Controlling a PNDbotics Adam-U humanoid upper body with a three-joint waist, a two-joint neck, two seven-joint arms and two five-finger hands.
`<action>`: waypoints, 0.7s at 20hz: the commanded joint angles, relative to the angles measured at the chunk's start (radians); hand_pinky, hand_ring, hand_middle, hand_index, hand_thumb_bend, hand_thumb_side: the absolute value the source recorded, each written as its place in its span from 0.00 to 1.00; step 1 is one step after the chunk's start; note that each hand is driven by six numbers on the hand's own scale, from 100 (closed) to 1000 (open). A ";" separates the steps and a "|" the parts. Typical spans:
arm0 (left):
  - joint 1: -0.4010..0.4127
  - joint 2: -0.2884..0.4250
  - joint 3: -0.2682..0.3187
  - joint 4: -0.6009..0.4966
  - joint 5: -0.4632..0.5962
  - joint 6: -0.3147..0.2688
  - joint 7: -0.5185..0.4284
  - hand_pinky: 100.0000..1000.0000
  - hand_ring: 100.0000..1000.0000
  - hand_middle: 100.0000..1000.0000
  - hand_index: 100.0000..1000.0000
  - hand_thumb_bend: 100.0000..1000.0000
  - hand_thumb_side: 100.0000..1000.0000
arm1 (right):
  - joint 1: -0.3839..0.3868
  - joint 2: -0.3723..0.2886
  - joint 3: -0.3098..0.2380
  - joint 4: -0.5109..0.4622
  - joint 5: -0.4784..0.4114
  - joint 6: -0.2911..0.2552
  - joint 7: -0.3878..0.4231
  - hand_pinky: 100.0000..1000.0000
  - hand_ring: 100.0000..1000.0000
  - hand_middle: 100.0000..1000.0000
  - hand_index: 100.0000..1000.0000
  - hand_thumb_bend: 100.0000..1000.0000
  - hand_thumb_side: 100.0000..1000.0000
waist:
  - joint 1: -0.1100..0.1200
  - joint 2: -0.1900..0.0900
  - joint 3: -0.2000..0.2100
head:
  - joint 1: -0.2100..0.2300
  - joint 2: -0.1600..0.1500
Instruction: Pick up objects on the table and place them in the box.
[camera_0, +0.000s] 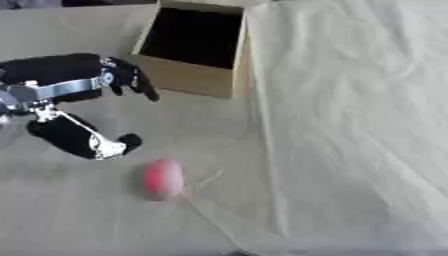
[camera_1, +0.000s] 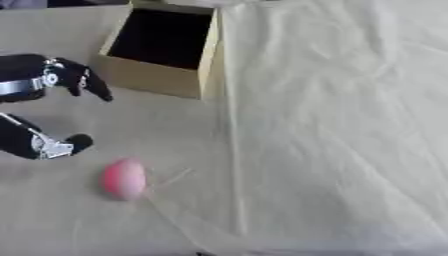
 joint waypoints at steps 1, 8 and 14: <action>-0.023 0.007 -0.014 -0.013 -0.005 0.028 -0.017 0.72 0.82 0.76 0.83 0.25 0.14 | -0.008 -0.011 -0.006 -0.015 -0.011 -0.001 0.002 0.86 0.76 0.68 0.82 0.00 0.91 | 0.002 -0.021 -0.001 | 0.003 0.011; -0.029 -0.011 -0.051 -0.013 0.003 0.034 -0.043 0.72 0.83 0.77 0.84 0.45 0.27 | -0.006 -0.009 -0.006 -0.015 -0.014 -0.001 0.004 0.86 0.76 0.68 0.82 0.00 0.91 | 0.004 -0.020 -0.005 | 0.003 0.014; -0.012 -0.012 -0.069 -0.013 -0.013 0.005 -0.057 0.72 0.83 0.76 0.84 0.46 0.27 | -0.006 -0.006 -0.004 -0.015 -0.018 -0.002 0.007 0.86 0.76 0.68 0.82 0.00 0.92 | 0.004 -0.017 -0.008 | 0.002 0.015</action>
